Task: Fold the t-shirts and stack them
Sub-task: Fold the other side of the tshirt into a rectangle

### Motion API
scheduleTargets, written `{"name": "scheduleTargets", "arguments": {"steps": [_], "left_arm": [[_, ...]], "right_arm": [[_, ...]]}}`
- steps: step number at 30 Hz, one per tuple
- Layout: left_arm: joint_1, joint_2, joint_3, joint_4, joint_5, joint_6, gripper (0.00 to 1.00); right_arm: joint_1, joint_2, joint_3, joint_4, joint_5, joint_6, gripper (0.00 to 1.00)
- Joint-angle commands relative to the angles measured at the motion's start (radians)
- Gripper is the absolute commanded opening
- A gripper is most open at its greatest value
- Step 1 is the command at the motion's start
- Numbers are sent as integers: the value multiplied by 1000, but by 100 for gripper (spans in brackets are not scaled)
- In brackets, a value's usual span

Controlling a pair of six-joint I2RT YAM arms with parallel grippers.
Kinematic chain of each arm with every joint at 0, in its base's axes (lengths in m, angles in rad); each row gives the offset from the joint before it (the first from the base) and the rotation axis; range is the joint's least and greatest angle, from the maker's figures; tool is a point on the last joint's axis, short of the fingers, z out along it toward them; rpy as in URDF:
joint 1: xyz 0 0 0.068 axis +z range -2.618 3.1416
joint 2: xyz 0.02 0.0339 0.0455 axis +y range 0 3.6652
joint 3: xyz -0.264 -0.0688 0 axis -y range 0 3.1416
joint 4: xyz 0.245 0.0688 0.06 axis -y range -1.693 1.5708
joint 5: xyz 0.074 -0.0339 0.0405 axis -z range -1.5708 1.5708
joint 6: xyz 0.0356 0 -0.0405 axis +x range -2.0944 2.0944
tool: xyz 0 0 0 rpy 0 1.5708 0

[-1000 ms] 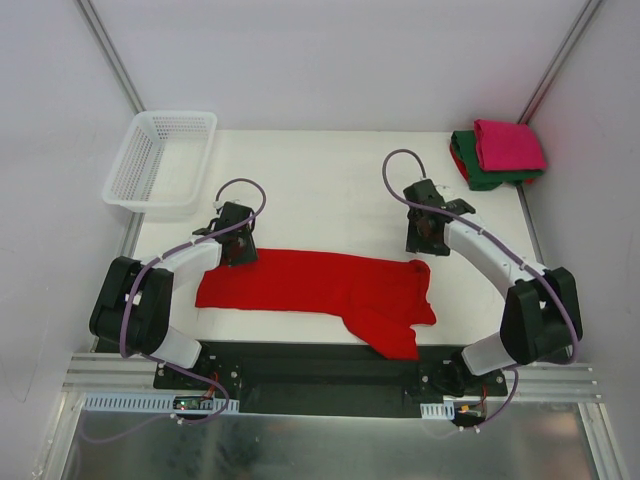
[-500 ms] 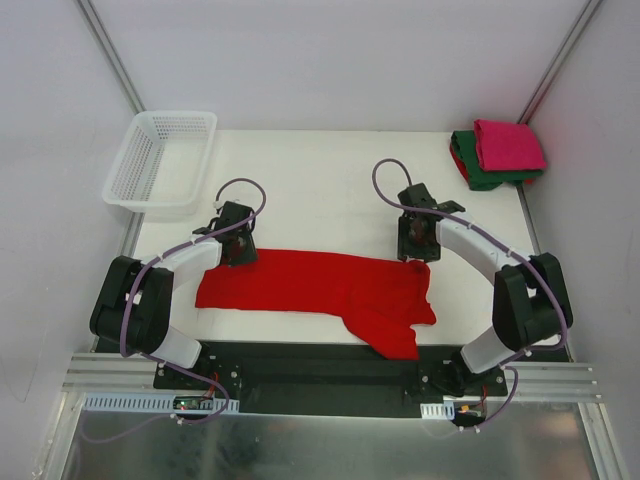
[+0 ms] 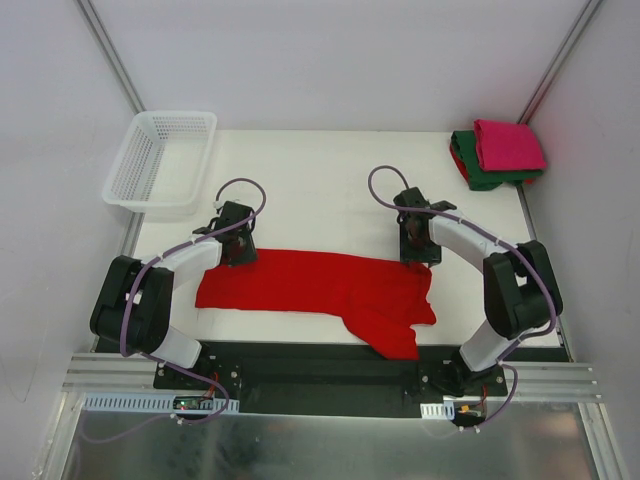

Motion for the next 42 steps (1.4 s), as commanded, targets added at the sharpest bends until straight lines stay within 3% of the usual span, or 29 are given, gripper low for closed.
{"name": "scheduleTargets", "arguments": {"steps": [1, 7, 11, 19, 24, 42], "left_arm": [[-10, 16, 27, -39, -26, 11, 31], [-10, 15, 22, -38, -29, 11, 30], [-10, 15, 22, -39, -29, 13, 30], [-10, 15, 24, -41, -31, 14, 29], [-9, 13, 24, -41, -32, 14, 29], [-6, 5, 15, -48, -43, 10, 25]], "right_arm": [[2, 14, 37, -41, 75, 5, 52], [3, 34, 37, -33, 79, 7, 42], [3, 39, 40, -26, 78, 10, 28], [2, 39, 50, -10, 93, 20, 20], [2, 43, 54, -15, 121, 37, 2], [-63, 56, 77, -87, 225, 197, 1]]}}
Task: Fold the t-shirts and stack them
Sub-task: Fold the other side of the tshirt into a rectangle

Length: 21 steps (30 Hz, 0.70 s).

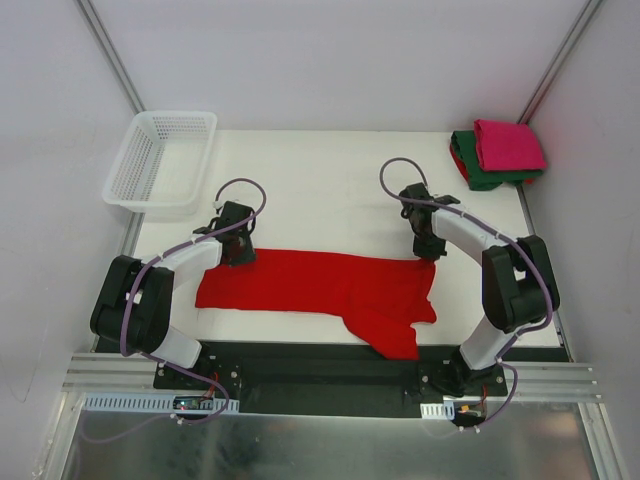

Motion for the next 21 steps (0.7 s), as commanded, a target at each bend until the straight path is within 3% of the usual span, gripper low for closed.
{"name": "scheduleTargets", "arguments": {"steps": [1, 21], "left_arm": [[-6, 2, 13, -42, -26, 9, 25], [16, 5, 13, -47, -16, 9, 24]], "right_arm": [[-28, 16, 33, -47, 53, 66, 1], [-203, 39, 68, -25, 38, 58, 1]]}}
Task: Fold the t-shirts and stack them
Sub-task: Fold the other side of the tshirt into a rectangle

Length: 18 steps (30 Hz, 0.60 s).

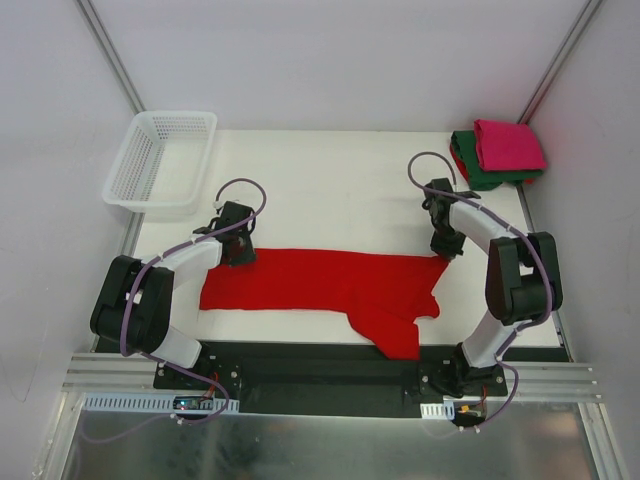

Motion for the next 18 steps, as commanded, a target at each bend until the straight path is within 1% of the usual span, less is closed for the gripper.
{"name": "scheduleTargets", "arguments": {"steps": [1, 10, 11, 12, 18], "left_arm": [[13, 7, 13, -44, -15, 10, 24], [16, 8, 8, -44, -20, 13, 24], [16, 8, 8, -44, -20, 11, 24], [16, 7, 6, -44, -20, 11, 24], [18, 3, 6, -44, -20, 13, 24]], "right_arm": [[-44, 8, 57, -8, 35, 6, 1], [-90, 25, 103, 15, 23, -7, 2], [-90, 28, 106, 18, 15, -9, 4], [-92, 28, 109, 19, 12, -12, 9], [-92, 6, 120, 39, 21, -23, 23]]}}
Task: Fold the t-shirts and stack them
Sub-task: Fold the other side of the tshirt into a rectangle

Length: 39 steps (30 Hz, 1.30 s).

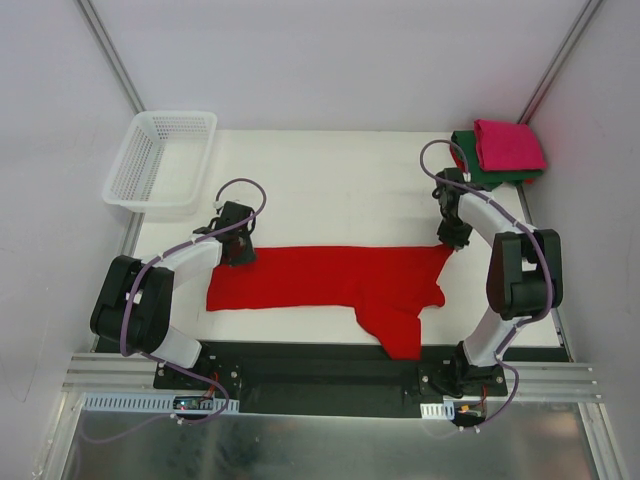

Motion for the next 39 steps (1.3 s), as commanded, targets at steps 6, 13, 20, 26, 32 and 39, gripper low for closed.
{"name": "scheduleTargets", "arguments": {"steps": [6, 13, 20, 26, 32, 39], "left_arm": [[17, 2, 0, -46, -19, 13, 23], [16, 2, 0, -46, -14, 13, 23], [19, 5, 5, -46, -9, 10, 23], [17, 7, 2, -46, -9, 10, 22], [17, 7, 5, -46, -9, 10, 22], [17, 10, 13, -46, -5, 11, 22]], "right_arm": [[-23, -60, 44, 24, 79, -24, 27], [-59, -121, 35, 92, 1, -32, 28], [-74, -195, -4, 264, -279, -78, 32], [-74, -172, -2, 316, -505, -128, 33], [-53, -97, -22, 356, -718, -148, 32], [38, -15, 21, 233, -499, -183, 41]]}}
